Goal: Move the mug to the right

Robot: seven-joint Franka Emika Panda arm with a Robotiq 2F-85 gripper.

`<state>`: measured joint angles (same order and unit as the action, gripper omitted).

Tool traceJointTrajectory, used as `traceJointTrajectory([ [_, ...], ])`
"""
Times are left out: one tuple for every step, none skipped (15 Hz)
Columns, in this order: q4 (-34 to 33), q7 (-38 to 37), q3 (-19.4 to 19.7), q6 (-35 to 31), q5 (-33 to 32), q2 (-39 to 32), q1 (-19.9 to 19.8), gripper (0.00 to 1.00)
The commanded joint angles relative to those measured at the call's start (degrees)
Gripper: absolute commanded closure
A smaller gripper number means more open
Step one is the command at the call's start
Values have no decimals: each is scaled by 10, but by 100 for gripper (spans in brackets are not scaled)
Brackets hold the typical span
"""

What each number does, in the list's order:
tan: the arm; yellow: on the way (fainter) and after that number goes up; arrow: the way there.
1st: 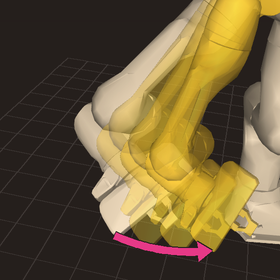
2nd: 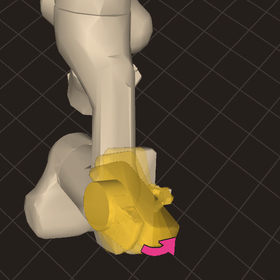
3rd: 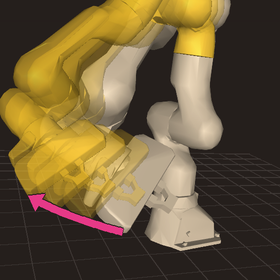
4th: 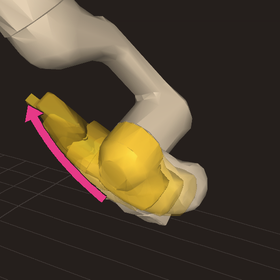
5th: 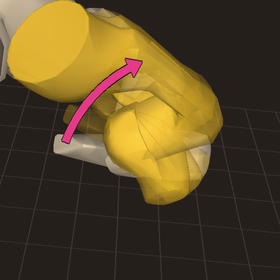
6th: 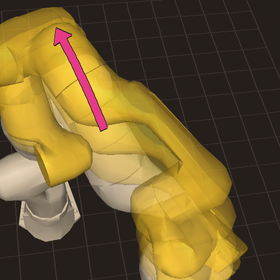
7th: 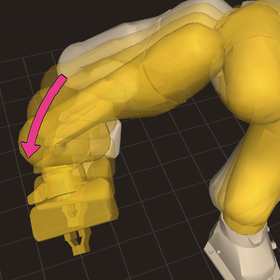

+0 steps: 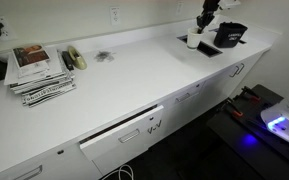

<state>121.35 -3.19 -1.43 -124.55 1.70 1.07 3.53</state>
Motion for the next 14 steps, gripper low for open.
traceJointTrajectory([
  [28, 76, 19, 1, 2, 23, -26, 99],
  [33, 96, 25, -5, -3, 21, -32, 99],
  [36, 112, 29, -8, -6, 17, -36, 99],
  [44, 129, 33, -17, -8, 15, -40, 99],
  [50, 143, 37, -26, -10, 14, -44, 99],
  [59, 154, 41, -40, -15, 14, -49, 99],
  [67, 162, 44, -56, -18, 14, -52, 99],
  [74, 171, 48, -75, -19, 12, -55, 99],
  [79, 179, 51, -92, -15, 9, -59, 99],
  [84, 182, 53, -110, -10, 5, -62, 99],
  [87, 184, 56, -126, -5, 0, -65, 99],
  [87, 181, 58, -140, 2, -7, -67, 99],
  [85, 179, 60, -149, 7, -14, -68, 99],
  [84, 178, 60, -157, 11, -22, -70, 99],
])
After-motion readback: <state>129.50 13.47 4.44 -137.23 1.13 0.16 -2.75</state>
